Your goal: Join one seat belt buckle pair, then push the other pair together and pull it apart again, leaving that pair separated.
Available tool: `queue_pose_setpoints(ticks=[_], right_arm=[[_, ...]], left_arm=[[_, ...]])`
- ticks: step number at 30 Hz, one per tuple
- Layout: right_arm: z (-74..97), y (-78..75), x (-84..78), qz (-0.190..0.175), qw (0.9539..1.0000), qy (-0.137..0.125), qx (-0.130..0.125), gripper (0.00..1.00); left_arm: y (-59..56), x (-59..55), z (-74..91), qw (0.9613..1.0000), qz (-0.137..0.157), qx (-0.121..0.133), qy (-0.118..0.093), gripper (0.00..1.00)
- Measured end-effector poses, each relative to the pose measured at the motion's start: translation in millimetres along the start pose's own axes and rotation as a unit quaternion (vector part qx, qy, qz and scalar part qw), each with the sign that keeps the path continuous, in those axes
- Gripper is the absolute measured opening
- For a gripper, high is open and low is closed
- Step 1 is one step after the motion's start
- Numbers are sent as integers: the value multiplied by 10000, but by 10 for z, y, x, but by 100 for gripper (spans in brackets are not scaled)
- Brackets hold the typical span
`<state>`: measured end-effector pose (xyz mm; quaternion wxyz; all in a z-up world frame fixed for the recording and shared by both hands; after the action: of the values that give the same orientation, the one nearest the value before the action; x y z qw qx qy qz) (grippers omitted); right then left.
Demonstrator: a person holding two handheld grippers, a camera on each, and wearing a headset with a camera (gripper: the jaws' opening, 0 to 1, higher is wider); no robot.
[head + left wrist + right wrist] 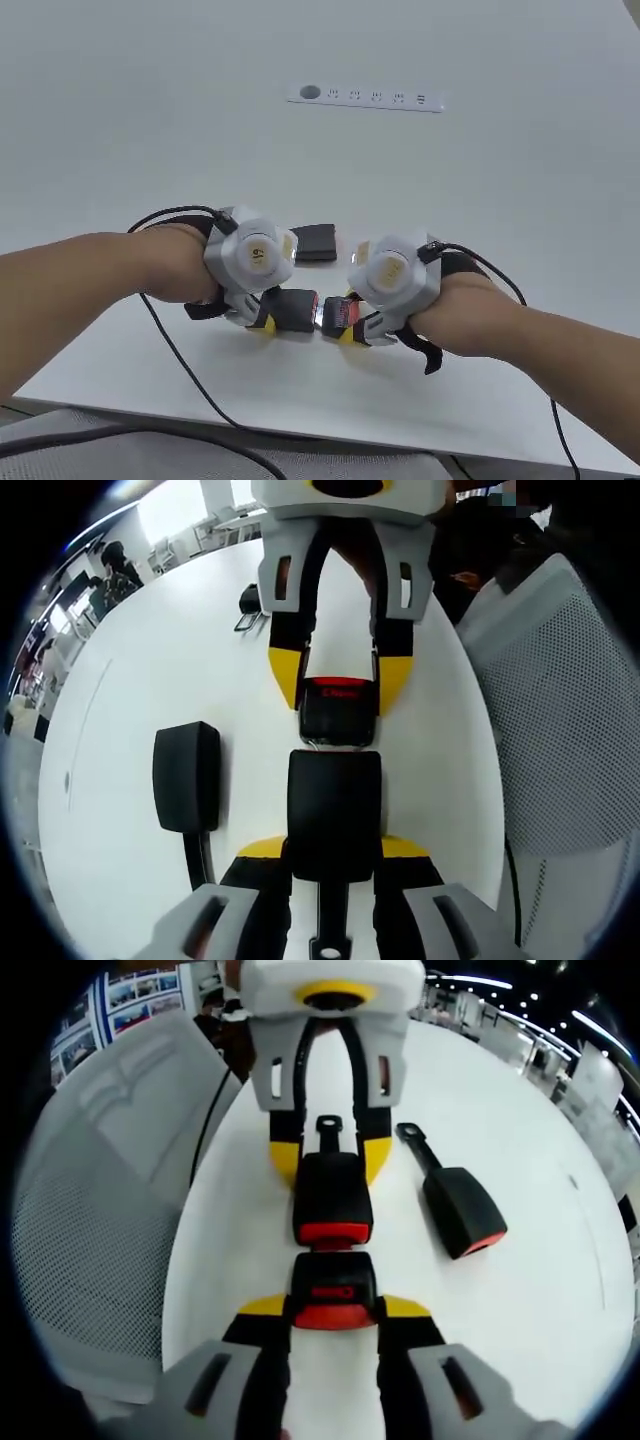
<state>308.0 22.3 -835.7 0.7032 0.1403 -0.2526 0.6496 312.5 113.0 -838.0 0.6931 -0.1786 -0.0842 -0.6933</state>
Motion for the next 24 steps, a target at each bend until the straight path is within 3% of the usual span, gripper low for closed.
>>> queue_pose_setpoints(ticks=[24], right_arm=[[-4,-5,5,-110,9998,-154,65,33]], left_arm=[[5,3,16,10000,60,25,0,32]])
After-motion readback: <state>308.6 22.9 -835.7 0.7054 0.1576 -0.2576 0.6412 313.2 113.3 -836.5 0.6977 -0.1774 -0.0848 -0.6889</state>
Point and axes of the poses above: the centre of the closed fingertips' face, and the gripper's own axes: z roughly backward along the fingers, y roughly to its left, x roughly out of its top, the point moved 2 cm from there along z, roughly backward along the fingers, and after that the axes turned 8 degrees about -x, right-handed, at the moved point
